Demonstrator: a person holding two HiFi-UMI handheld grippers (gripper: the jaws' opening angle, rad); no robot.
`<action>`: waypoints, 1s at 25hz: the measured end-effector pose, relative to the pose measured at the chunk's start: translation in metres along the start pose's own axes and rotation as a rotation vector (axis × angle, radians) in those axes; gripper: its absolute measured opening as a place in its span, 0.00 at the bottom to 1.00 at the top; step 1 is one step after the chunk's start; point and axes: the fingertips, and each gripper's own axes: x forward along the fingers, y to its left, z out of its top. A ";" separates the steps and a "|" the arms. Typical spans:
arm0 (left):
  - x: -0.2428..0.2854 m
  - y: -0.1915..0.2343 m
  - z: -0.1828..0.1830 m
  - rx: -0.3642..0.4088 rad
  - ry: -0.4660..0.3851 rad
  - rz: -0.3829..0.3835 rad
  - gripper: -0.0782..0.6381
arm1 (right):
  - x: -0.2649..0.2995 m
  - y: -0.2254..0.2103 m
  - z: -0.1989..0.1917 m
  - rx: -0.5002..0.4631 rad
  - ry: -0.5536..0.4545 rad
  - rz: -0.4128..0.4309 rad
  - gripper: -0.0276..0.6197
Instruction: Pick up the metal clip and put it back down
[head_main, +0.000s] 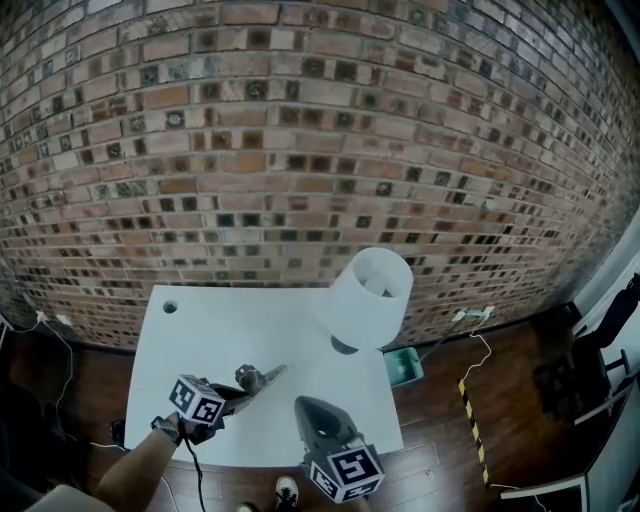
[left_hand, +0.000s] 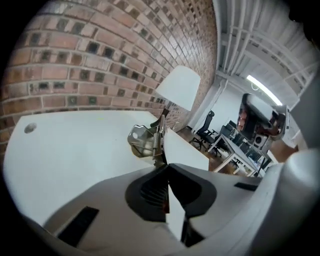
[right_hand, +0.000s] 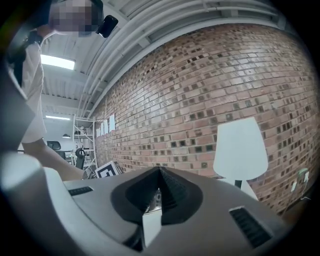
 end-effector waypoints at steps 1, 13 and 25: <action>0.008 0.005 -0.004 -0.031 0.018 -0.018 0.15 | 0.000 -0.003 -0.003 0.003 0.006 -0.001 0.02; 0.065 0.053 -0.033 -0.246 0.148 -0.151 0.15 | 0.006 -0.046 -0.040 0.060 0.080 -0.053 0.02; 0.085 0.068 -0.056 -0.308 0.268 -0.124 0.17 | 0.026 -0.064 -0.055 0.110 0.100 -0.069 0.02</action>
